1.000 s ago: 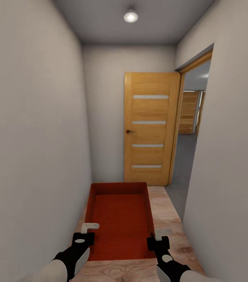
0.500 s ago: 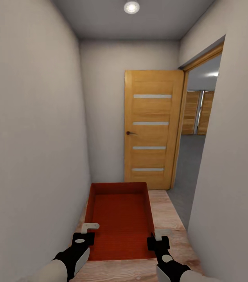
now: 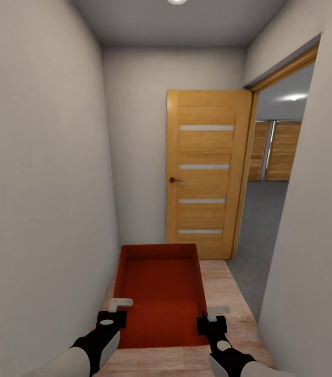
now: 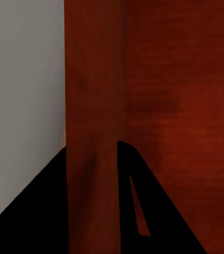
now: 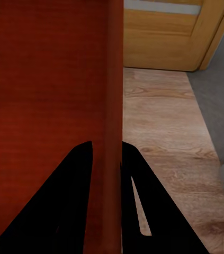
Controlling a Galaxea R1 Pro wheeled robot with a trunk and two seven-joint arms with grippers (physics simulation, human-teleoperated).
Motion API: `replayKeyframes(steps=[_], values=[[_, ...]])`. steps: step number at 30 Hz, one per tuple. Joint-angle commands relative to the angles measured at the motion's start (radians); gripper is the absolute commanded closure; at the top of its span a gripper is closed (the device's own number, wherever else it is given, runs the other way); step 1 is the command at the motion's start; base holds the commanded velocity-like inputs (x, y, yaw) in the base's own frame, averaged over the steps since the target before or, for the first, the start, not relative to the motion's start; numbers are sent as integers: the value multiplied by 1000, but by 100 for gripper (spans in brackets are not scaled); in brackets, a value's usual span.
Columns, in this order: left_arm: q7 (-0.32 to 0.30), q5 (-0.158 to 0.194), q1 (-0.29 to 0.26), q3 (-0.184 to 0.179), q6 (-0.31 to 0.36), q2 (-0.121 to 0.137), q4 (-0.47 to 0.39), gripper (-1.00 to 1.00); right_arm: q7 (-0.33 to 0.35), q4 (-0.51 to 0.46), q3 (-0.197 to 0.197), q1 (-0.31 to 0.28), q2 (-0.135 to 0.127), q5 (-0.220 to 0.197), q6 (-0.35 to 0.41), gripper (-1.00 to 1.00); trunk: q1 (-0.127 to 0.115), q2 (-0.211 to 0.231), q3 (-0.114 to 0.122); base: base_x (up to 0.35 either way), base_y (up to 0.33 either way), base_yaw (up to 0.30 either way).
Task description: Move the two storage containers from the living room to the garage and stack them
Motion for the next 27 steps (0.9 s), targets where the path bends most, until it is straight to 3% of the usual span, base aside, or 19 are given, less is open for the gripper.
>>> replayKeyframes(steps=[1, 27], values=[[-13, 55, -2, 27, 2, -3, -8, 100, 4, 1, 18, 0, 0, -6, -1, 100, 1, -1, -2, 322, 0, 0], [-10, 54, -2, 27, -2, -3, -8, 100, 4, 1, 18, 0, -1, -6, -1, 100, 1, -1, -2, 322, 0, 0]])
